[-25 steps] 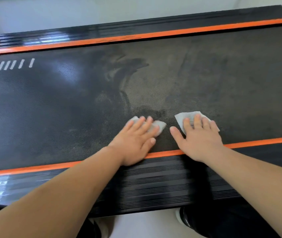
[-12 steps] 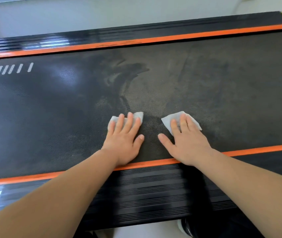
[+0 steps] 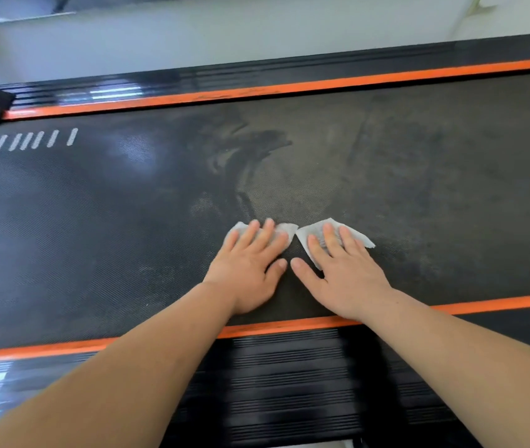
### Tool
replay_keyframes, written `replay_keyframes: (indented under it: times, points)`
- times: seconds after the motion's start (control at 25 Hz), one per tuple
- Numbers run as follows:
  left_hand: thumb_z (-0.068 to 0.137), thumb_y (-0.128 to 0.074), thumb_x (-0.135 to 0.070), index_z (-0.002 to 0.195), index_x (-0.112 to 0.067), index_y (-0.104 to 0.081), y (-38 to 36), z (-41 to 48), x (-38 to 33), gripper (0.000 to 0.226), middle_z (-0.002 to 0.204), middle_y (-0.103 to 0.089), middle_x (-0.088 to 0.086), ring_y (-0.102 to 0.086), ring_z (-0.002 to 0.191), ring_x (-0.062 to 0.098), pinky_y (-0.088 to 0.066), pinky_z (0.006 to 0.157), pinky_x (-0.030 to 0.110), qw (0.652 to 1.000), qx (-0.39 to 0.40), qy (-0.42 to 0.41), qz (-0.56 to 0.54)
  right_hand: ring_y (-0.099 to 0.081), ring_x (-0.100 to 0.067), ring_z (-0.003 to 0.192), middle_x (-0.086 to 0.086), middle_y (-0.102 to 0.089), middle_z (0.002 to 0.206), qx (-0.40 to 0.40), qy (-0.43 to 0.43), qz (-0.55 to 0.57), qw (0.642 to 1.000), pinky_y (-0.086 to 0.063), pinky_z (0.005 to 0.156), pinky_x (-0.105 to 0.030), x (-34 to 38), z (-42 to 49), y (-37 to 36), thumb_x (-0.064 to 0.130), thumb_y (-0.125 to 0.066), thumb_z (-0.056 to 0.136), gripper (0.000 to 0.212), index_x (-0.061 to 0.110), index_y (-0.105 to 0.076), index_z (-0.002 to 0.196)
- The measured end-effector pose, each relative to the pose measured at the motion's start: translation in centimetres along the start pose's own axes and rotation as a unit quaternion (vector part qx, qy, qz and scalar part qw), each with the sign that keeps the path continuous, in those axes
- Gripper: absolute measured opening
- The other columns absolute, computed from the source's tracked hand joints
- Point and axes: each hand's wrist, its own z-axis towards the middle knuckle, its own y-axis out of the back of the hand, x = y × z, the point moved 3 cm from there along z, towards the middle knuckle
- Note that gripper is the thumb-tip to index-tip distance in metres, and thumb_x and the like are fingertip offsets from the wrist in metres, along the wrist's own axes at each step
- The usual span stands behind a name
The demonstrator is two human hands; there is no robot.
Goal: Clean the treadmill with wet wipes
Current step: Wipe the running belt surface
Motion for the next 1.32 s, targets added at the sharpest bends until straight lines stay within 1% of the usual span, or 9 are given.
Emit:
replay_keyframes:
  times: [0.12, 0.24, 0.44, 0.52, 0.72, 0.88, 1.16, 1.24, 1.32]
  points:
    - [0.1, -0.018, -0.064, 0.16, -0.034, -0.002, 1.2, 0.3, 2.0, 0.068, 0.17, 0.011, 0.0, 0.01, 0.156, 0.03, 0.0, 0.124, 0.054, 0.993, 0.004, 0.115, -0.011, 0.018, -0.022, 0.156, 0.001, 0.013, 0.171, 0.011, -0.007, 0.015, 1.0, 0.007, 0.127, -0.043, 0.3, 1.1, 0.5, 0.077, -0.01, 0.095, 0.082, 0.034, -0.006, 0.164]
    - [0.1, -0.025, -0.063, 0.161, -0.034, -0.003, 2.2, 0.3, 1.7, 0.071, 0.17, 0.013, -0.001, 0.009, 0.157, 0.026, -0.003, 0.125, 0.054, 0.998, -0.031, 0.045, 0.001, 0.02, -0.022, 0.156, 0.003, 0.014, 0.171, 0.009, -0.001, 0.005, 1.0, 0.008, 0.127, -0.043, 0.3, 1.8, 0.6, 0.076, -0.01, 0.096, 0.079, 0.036, -0.004, 0.163]
    - [0.091, -0.056, -0.041, 0.139, -0.016, -0.053, 4.1, -0.2, 2.5, 0.055, 0.158, -0.037, 0.013, -0.036, 0.144, 0.033, -0.03, 0.119, 0.051, 0.984, -0.169, 0.042, 0.022, 0.019, -0.025, 0.156, 0.0, 0.014, 0.171, 0.004, -0.002, 0.008, 1.0, 0.008, 0.127, -0.045, 1.4, 3.2, 1.3, 0.076, -0.01, 0.096, 0.08, 0.034, -0.004, 0.163]
    - [0.091, -0.053, -0.037, 0.13, -0.011, -0.061, 3.5, -0.6, 2.0, 0.047, 0.146, -0.051, 0.009, -0.047, 0.133, 0.033, -0.035, 0.115, 0.048, 0.98, -0.2, 0.006, 0.015, 0.018, -0.026, 0.156, 0.0, 0.012, 0.171, -0.005, -0.001, 0.014, 1.0, 0.007, 0.127, -0.045, 1.6, 3.5, 1.4, 0.074, -0.011, 0.097, 0.078, 0.034, -0.005, 0.164]
    - [0.093, -0.003, -0.059, 0.163, -0.028, -0.009, 0.6, -0.8, 3.2, 0.076, 0.17, -0.003, -0.008, 0.002, 0.157, 0.017, -0.007, 0.127, 0.044, 0.998, -0.028, -0.014, -0.047, 0.012, -0.026, 0.157, 0.001, 0.006, 0.172, -0.037, 0.017, -0.019, 0.999, 0.004, 0.127, -0.045, 1.6, 3.7, 0.6, 0.054, -0.017, 0.105, 0.061, 0.036, -0.009, 0.163]
    - [0.097, -0.003, -0.054, 0.161, -0.035, -0.006, 2.4, 3.4, 7.2, 0.066, 0.17, 0.0, -0.011, 0.003, 0.157, 0.016, -0.007, 0.126, 0.047, 0.999, 0.005, -0.035, -0.026, 0.013, -0.022, 0.157, 0.007, 0.01, 0.171, -0.011, 0.02, -0.011, 1.0, 0.005, 0.127, -0.043, 1.6, 7.0, 2.4, 0.05, -0.016, 0.105, 0.059, 0.043, -0.004, 0.162]
    - [0.106, -0.013, -0.05, 0.159, -0.046, -0.003, 3.8, 9.5, 11.3, 0.054, 0.17, 0.013, -0.003, 0.014, 0.156, 0.019, 0.006, 0.125, 0.05, 0.997, 0.001, 0.074, -0.026, 0.017, -0.03, 0.156, 0.0, 0.013, 0.171, -0.012, 0.01, -0.024, 1.0, 0.005, 0.127, -0.048, 3.1, 12.5, 3.7, 0.063, -0.01, 0.098, 0.069, 0.039, 0.0, 0.162]
    - [0.103, -0.008, -0.052, 0.16, -0.04, -0.005, 3.7, 9.7, 10.9, 0.058, 0.17, 0.008, -0.002, 0.01, 0.157, 0.023, 0.001, 0.125, 0.051, 0.999, -0.02, 0.042, -0.018, 0.013, -0.032, 0.157, -0.005, 0.009, 0.172, -0.029, 0.08, -0.057, 0.995, 0.002, 0.127, -0.049, 4.5, 11.5, 3.0, 0.069, 0.0, 0.089, 0.083, 0.032, -0.004, 0.163]
    - [0.101, -0.004, -0.052, 0.162, -0.029, -0.006, 3.5, 8.6, 10.6, 0.066, 0.171, 0.003, -0.003, 0.007, 0.157, 0.022, -0.002, 0.126, 0.046, 0.997, -0.013, -0.07, 0.02, 0.006, -0.033, 0.158, -0.009, 0.0, 0.172, -0.031, 0.181, -0.073, 0.98, -0.003, 0.127, -0.05, 5.8, 8.8, 1.5, 0.067, -0.003, 0.09, 0.087, 0.022, -0.014, 0.164]
